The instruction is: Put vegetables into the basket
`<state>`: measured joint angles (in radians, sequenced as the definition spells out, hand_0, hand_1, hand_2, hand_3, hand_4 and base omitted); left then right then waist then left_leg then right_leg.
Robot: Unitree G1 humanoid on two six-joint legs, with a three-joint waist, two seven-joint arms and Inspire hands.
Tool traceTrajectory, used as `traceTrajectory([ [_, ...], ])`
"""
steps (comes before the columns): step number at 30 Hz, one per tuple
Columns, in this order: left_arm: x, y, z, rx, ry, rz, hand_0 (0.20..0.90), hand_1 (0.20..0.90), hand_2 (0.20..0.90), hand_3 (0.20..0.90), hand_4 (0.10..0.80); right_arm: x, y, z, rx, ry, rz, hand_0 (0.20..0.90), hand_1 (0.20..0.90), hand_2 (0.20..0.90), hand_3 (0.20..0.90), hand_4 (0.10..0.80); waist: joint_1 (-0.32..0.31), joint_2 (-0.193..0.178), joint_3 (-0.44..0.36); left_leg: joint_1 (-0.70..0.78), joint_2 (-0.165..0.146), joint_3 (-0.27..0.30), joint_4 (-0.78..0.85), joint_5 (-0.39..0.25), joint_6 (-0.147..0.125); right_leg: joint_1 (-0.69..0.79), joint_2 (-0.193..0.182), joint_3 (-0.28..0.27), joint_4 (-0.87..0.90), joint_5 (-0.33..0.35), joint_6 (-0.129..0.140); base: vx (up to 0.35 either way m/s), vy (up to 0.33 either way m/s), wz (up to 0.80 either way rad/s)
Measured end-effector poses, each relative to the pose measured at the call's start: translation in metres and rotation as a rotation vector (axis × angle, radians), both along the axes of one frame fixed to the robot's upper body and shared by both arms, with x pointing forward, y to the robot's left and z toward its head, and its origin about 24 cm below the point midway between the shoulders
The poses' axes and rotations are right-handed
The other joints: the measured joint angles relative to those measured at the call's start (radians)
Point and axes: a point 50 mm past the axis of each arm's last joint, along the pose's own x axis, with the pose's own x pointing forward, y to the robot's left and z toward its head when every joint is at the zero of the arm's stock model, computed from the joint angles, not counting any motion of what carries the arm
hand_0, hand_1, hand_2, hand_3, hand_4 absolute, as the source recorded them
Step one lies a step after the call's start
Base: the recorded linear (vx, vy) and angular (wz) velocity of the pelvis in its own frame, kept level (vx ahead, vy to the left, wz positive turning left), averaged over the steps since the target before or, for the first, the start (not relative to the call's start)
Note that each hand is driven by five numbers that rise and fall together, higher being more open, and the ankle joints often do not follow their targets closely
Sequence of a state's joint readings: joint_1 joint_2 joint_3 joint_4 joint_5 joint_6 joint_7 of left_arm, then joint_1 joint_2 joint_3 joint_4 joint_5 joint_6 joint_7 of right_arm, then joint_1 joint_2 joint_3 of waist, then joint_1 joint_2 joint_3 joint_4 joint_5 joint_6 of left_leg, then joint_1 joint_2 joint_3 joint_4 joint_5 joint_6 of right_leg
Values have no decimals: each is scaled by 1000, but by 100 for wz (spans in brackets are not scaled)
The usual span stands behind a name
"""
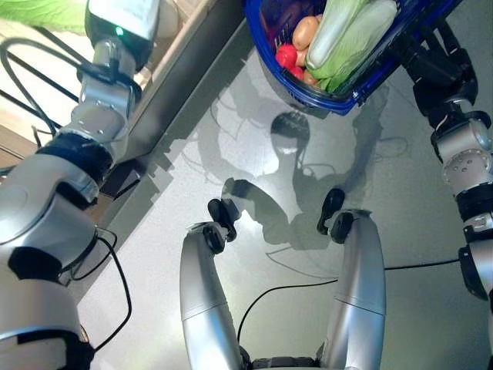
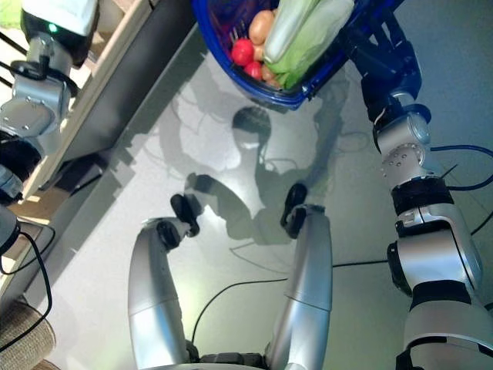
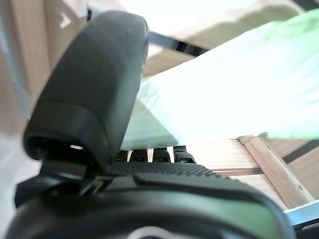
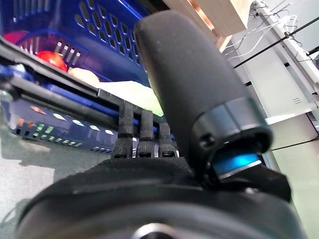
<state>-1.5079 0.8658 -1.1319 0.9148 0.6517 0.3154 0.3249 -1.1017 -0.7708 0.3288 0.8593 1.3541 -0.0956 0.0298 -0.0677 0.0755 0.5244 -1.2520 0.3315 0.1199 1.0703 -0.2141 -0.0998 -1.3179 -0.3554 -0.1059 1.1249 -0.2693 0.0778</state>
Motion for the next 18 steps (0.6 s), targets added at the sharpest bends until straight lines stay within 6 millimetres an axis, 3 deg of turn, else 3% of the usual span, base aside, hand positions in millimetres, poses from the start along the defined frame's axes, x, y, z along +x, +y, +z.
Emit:
traceTrajectory([
  [2,0,-2,6,-27,2,29,900,900,900,900,800,0,1,3,0,-11,6,900,900,900,900,800,1,0,0,-12,0,0,4,-5,5,-18,2,9,2,4,-6,-57,23,-10],
  [3,0,-2,9,-48,2,33,545,545,545,545,563,0,2,4,0,-16,10,900,900,900,900,800,0,-1,-1,-17,0,-1,5,-5,5,-24,2,9,1,7,-8,-57,4,-9],
  [4,0,-2,10,-59,1,34,389,389,389,389,460,0,2,5,1,-18,11,900,900,900,900,800,0,-1,-1,-20,0,-1,5,-5,5,-28,2,10,0,10,-9,-46,-9,-11],
  [5,-1,-1,14,-88,-2,35,300,300,300,300,400,0,3,7,23,-30,24,900,900,900,900,800,1,-2,-1,-27,0,-2,7,-5,5,-37,1,9,-2,16,-10,-34,-19,-10],
  [13,-2,0,26,-140,-13,30,300,300,300,300,400,0,4,10,57,-41,43,900,900,900,900,800,-5,-2,-1,-23,0,-4,6,-4,4,-30,-1,1,-7,26,-5,-29,-30,-2],
  [18,5,9,-2,-177,88,31,300,300,300,300,400,0,2,-2,57,-12,41,900,900,900,900,800,-4,-5,1,45,0,-3,-6,-2,-1,40,-14,-21,-15,23,-10,-6,-13,1],
])
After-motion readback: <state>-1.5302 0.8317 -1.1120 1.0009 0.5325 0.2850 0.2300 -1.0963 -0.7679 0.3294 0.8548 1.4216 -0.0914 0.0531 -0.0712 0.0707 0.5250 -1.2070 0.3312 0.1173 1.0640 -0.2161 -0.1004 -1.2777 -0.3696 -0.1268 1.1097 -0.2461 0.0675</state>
